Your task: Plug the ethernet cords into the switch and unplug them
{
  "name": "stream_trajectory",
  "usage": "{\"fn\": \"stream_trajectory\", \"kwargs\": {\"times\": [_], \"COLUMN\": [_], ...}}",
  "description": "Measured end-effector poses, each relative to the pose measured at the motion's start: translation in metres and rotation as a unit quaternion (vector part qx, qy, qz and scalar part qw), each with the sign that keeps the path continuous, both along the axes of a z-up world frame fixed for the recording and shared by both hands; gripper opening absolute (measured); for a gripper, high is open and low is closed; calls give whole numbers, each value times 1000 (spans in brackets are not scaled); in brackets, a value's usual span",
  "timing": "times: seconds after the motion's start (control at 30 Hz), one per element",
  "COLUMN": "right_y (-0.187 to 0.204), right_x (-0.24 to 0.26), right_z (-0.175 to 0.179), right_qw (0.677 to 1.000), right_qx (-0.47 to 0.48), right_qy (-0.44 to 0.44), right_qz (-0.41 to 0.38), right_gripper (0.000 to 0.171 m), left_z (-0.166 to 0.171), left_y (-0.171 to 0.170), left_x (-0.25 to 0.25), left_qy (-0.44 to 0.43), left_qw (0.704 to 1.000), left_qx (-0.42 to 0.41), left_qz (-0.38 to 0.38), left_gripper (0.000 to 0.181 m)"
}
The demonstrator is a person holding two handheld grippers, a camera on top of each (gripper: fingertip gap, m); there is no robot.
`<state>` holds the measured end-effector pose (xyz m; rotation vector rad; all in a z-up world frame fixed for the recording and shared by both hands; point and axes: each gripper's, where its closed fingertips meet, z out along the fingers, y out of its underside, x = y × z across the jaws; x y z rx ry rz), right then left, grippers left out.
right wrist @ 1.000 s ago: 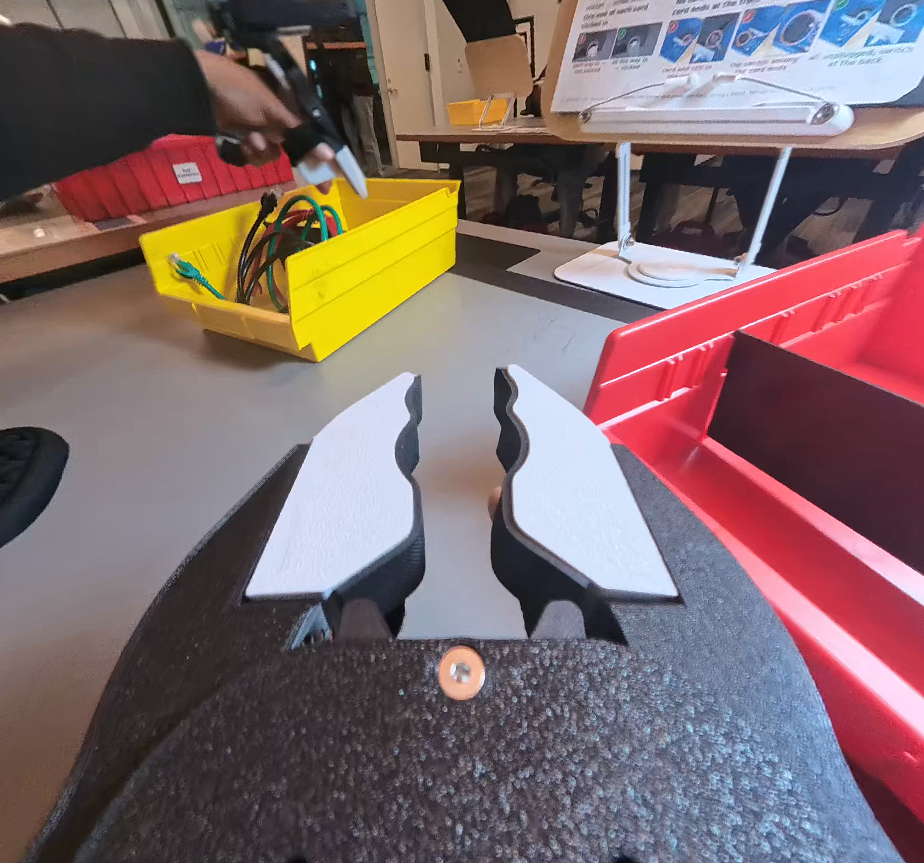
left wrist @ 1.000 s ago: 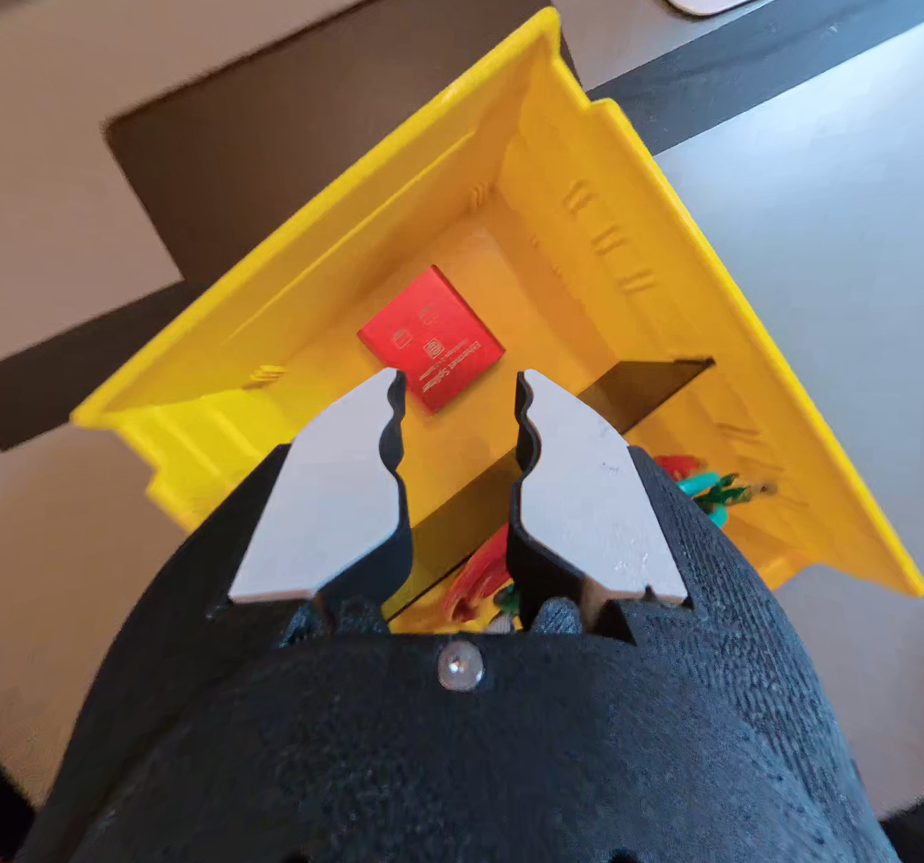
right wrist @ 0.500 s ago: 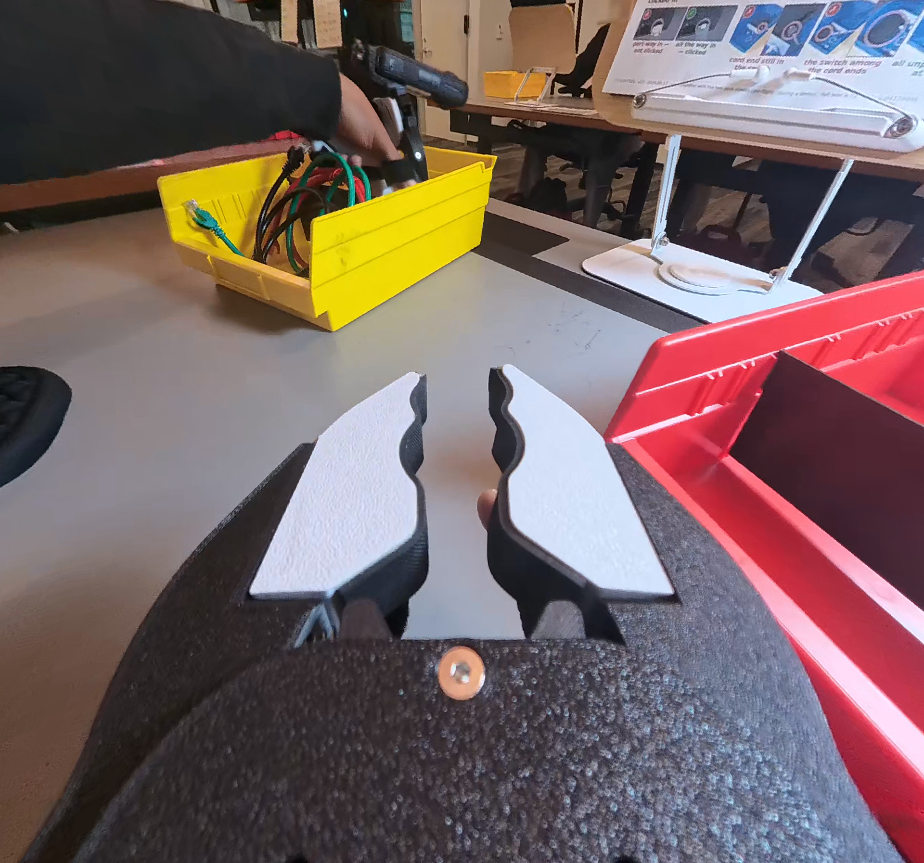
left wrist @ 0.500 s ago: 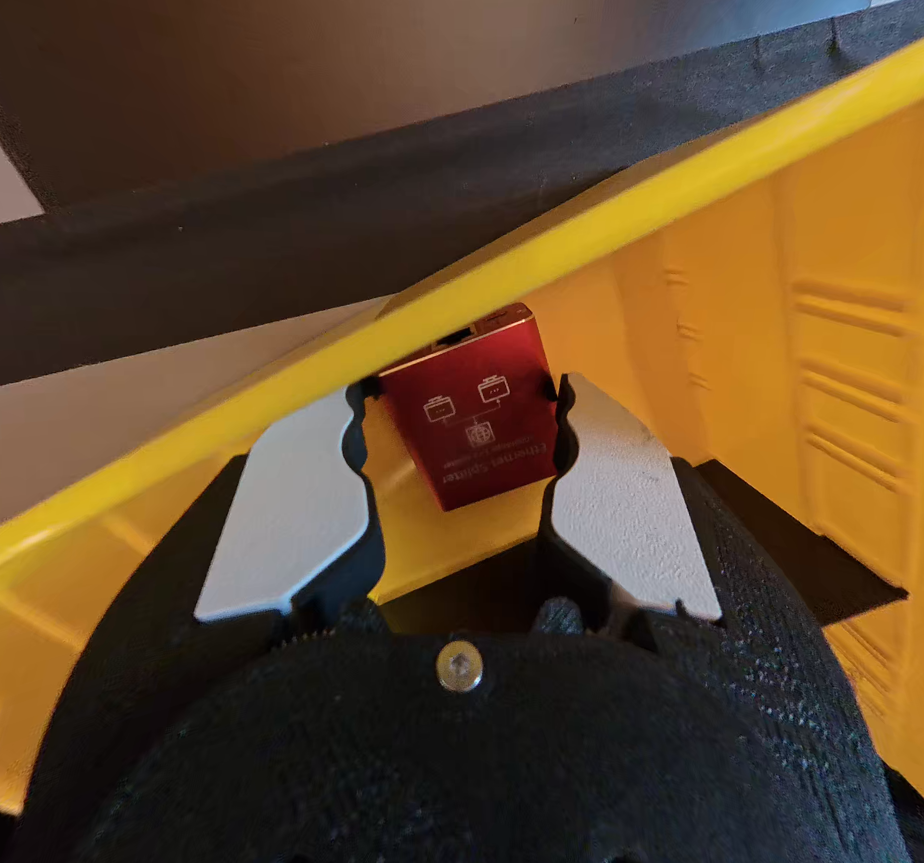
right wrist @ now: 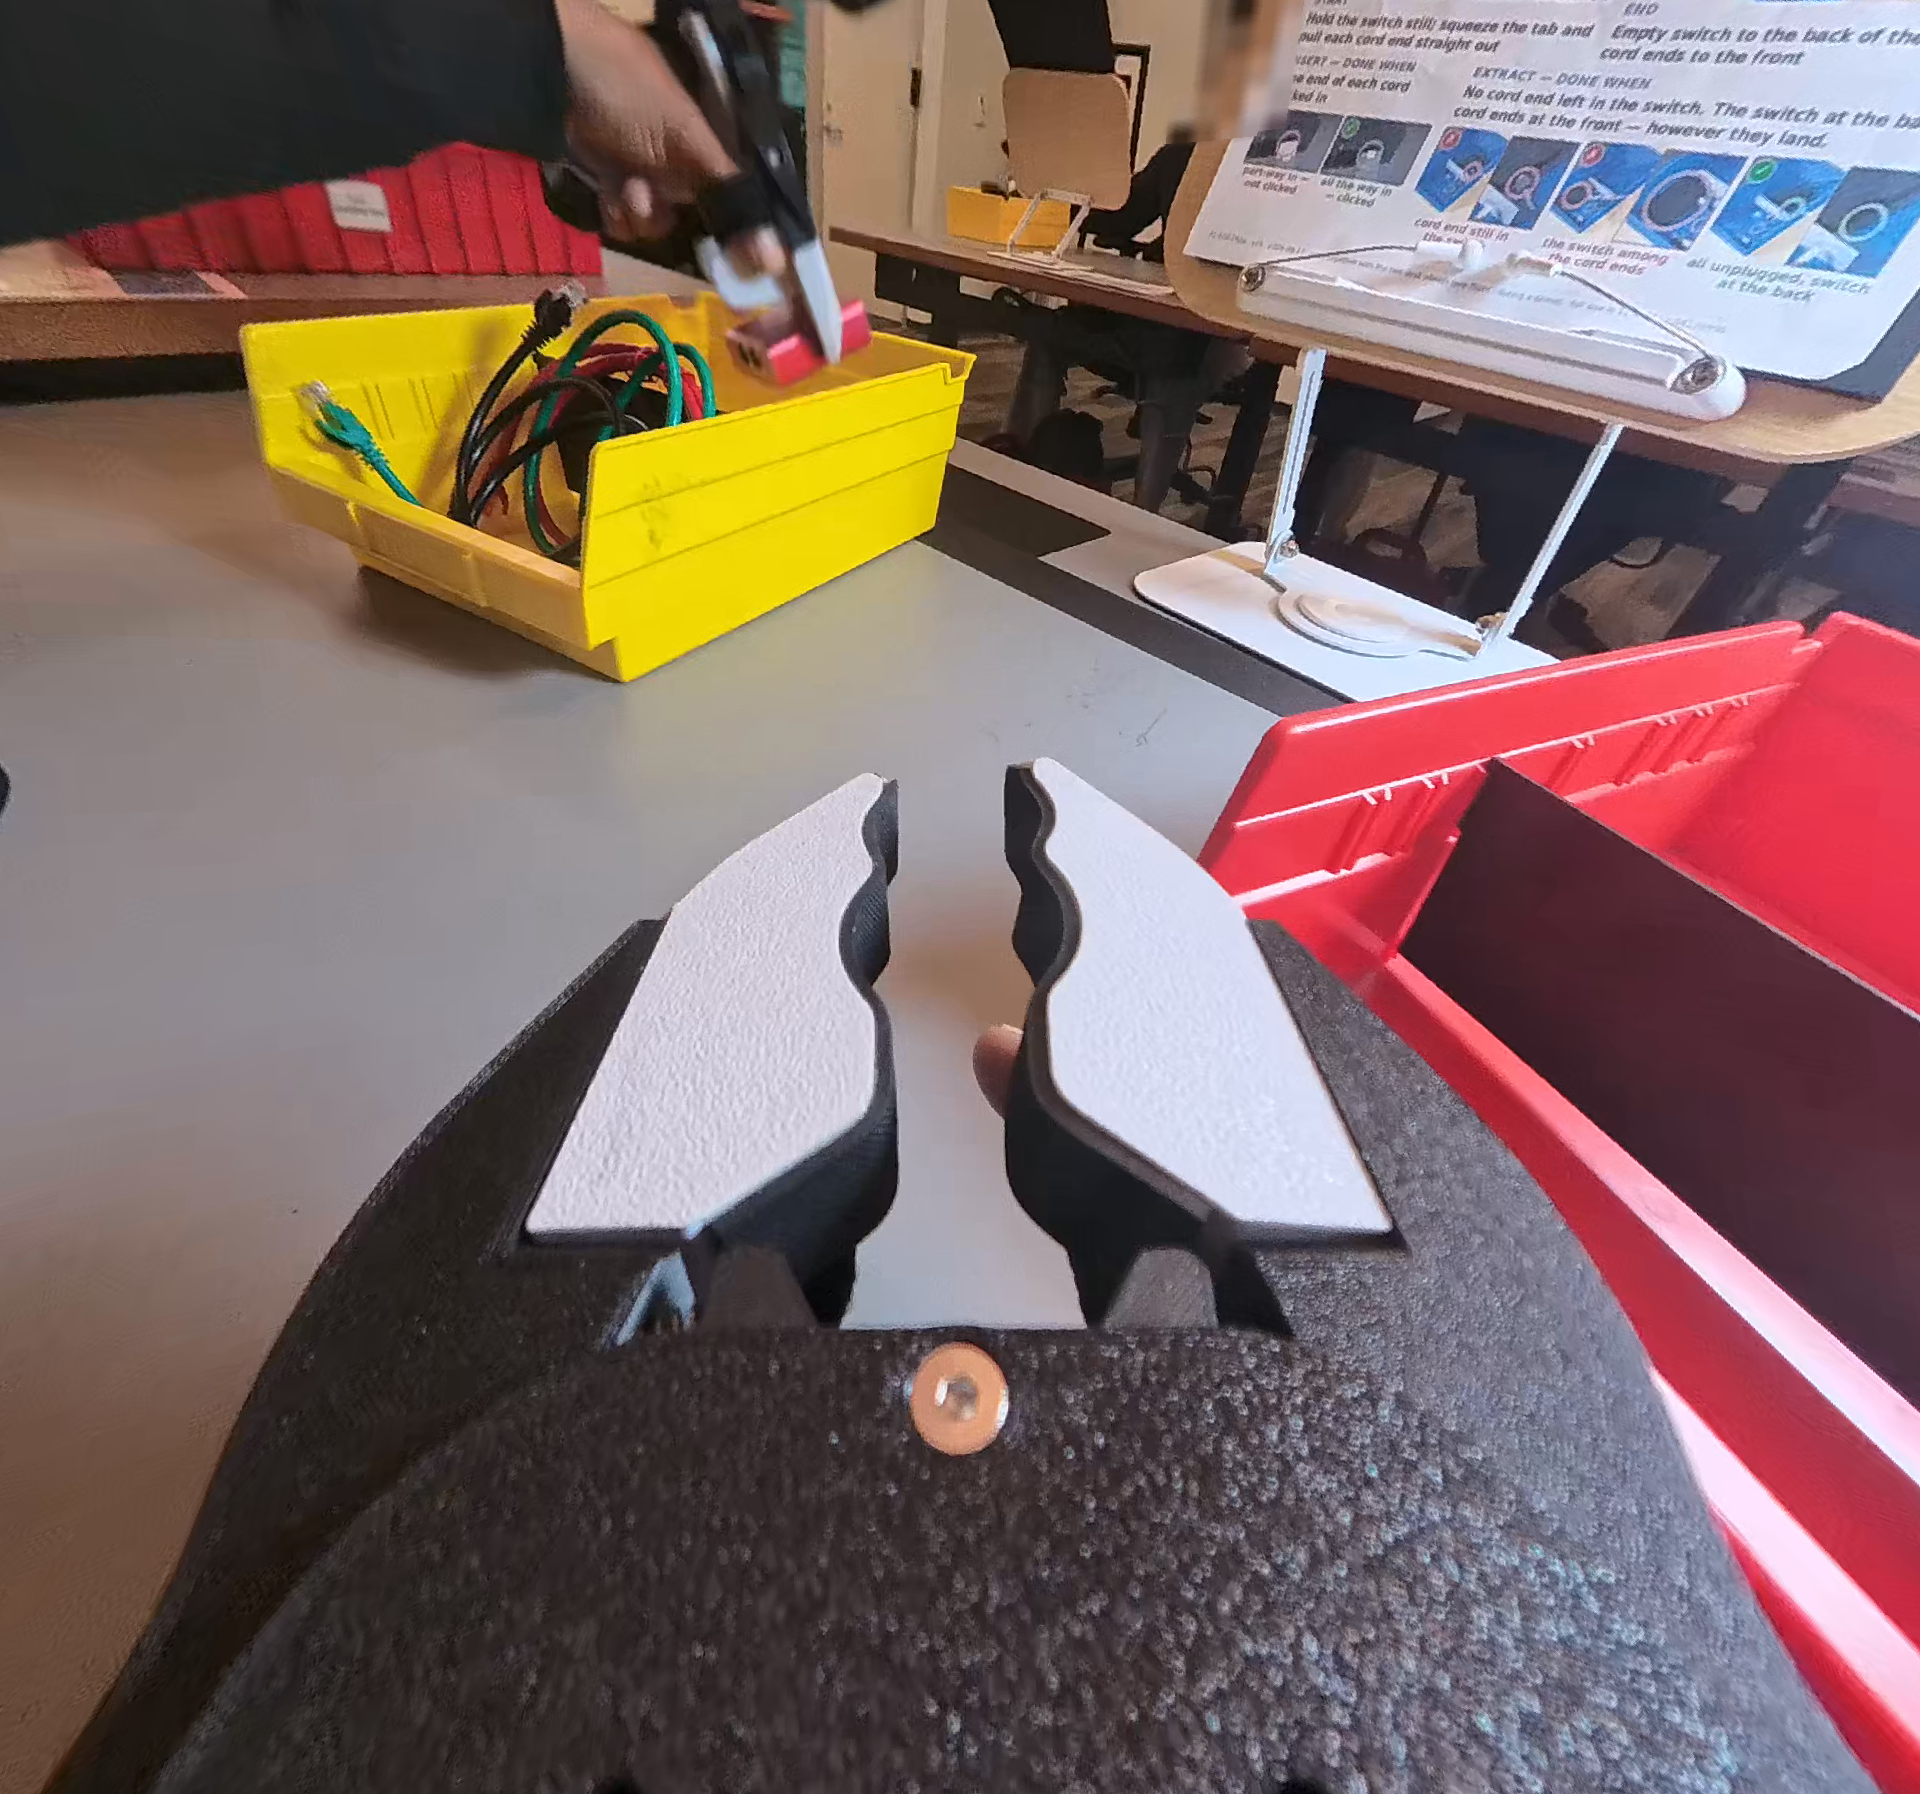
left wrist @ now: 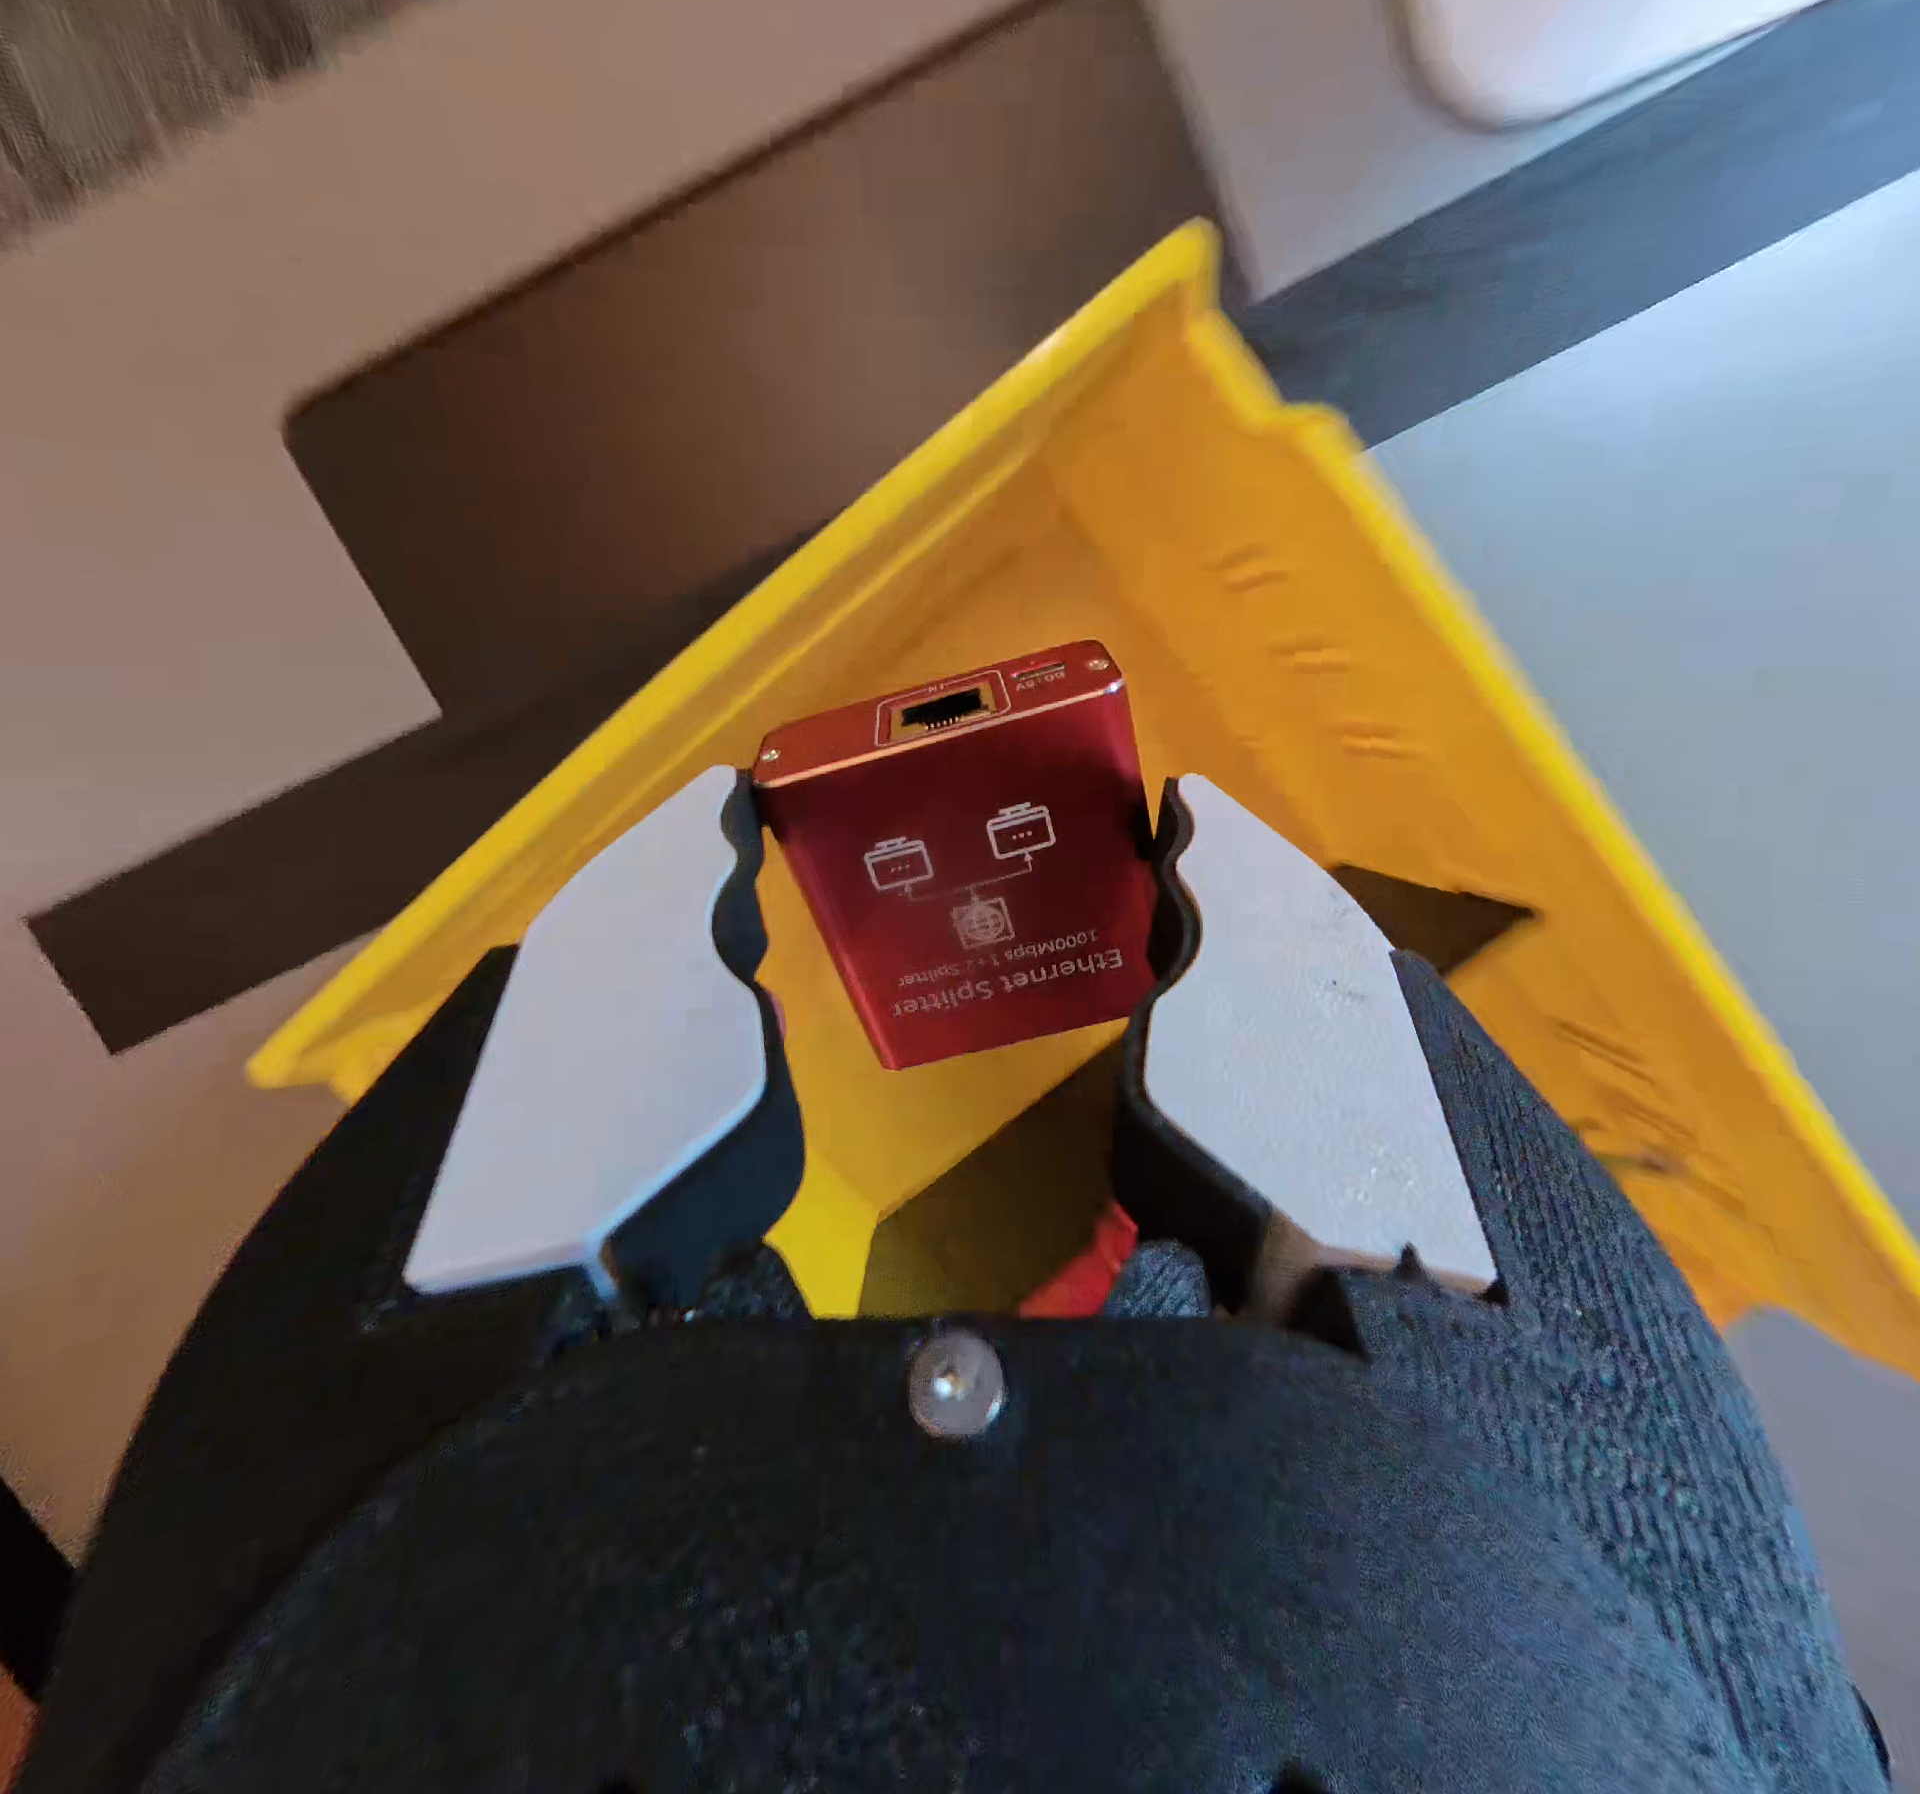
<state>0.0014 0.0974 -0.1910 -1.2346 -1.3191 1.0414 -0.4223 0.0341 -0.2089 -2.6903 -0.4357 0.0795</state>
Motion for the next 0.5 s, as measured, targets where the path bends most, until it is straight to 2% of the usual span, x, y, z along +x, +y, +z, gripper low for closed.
{"fn": "stream_trajectory", "kwargs": {"times": [0.13,0.23,0.37,0.5], "right_y": [-12,-29,-55,-83], "right_x": [-7,-16,-27,-32], "right_z": [0,5,26,33], "right_qw": [1000,998,987,948], "right_qx": [14,47,144,293], "right_qy": [0,0,20,19], "right_qz": [21,43,70,121], "right_gripper": [24,26,33,51], "left_z": [78,106,101,63], "left_y": [8,2,-17,-41], "left_x": [69,156,286,375], "left_qy": [-3,5,-36,-108], "left_qw": [986,953,892,855], "left_qx": [135,215,309,314], "left_qz": [-102,-212,-328,-398], "left_gripper": [73,73,73,73]}}
